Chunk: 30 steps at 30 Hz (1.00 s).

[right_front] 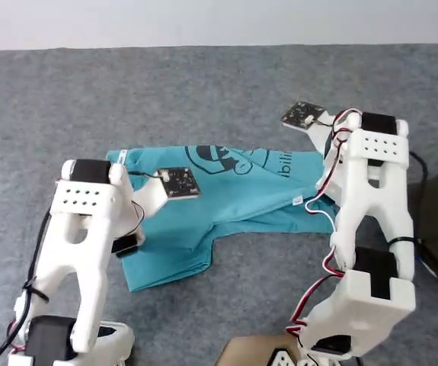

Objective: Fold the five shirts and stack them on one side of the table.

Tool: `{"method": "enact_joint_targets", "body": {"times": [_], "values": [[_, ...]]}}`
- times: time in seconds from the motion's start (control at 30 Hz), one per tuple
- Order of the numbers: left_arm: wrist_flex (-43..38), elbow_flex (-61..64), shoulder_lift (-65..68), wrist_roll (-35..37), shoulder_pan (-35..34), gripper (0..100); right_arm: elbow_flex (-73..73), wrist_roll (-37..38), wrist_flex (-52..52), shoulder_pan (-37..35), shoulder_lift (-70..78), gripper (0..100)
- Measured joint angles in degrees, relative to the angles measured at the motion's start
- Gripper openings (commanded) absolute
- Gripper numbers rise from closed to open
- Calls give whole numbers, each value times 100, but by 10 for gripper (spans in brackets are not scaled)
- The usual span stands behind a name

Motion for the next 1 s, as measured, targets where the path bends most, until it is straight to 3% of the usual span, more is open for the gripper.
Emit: {"method": "enact_joint_targets", "body": {"times": [0.7,0.9,1.0], "values": [[-9,914,-53,0,9,46,0,35,-123,176,0,20],[-18,958,-53,0,9,85,0,35,-123,114,0,168],[-18,958,-53,0,9,93,0,35,-123,114,0,189]]}}
